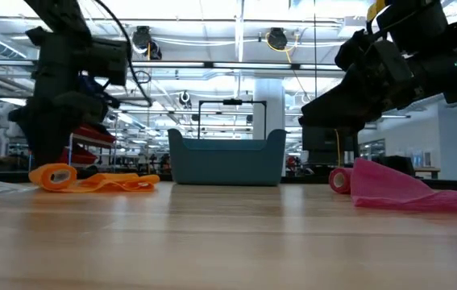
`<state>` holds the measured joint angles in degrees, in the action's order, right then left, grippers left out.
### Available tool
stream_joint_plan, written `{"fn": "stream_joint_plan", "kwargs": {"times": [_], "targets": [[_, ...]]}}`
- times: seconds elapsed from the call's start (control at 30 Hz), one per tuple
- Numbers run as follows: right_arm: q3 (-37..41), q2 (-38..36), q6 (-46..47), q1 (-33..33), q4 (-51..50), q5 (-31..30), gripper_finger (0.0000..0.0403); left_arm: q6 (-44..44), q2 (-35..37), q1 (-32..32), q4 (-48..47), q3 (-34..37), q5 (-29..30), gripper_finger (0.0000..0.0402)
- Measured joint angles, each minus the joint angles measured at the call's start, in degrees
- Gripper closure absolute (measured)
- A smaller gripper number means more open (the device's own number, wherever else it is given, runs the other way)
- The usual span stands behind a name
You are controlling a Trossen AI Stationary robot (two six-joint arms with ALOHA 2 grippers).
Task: Roll bandage
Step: Roll the orange bandage
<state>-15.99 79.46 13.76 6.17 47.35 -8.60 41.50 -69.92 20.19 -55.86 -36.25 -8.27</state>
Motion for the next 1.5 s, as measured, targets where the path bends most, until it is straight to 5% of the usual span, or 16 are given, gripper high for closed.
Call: {"fn": "stream_joint_plan", "kwargs": {"times": [0.37, 0.87, 1.5], "targets": [[0.0, 0.0, 0.0, 0.7, -1.0, 0.0, 0.0229, -0.4, -0.1, 0.4, 12.5, 1.8, -2.5, 0.0246], [0.0, 0.0, 0.5, 0.7, -0.9, 1.5, 0.0229, 0.2, -0.3, -0.5, 10.2, 1.8, -10.2, 0.0246], [0.0, 0.0, 0.6, 0.7, -0.5, 1.4, 0.0229, -2.9, -0.3, -0.3, 13.1, 2.2, -10.7, 0.0247]]}}
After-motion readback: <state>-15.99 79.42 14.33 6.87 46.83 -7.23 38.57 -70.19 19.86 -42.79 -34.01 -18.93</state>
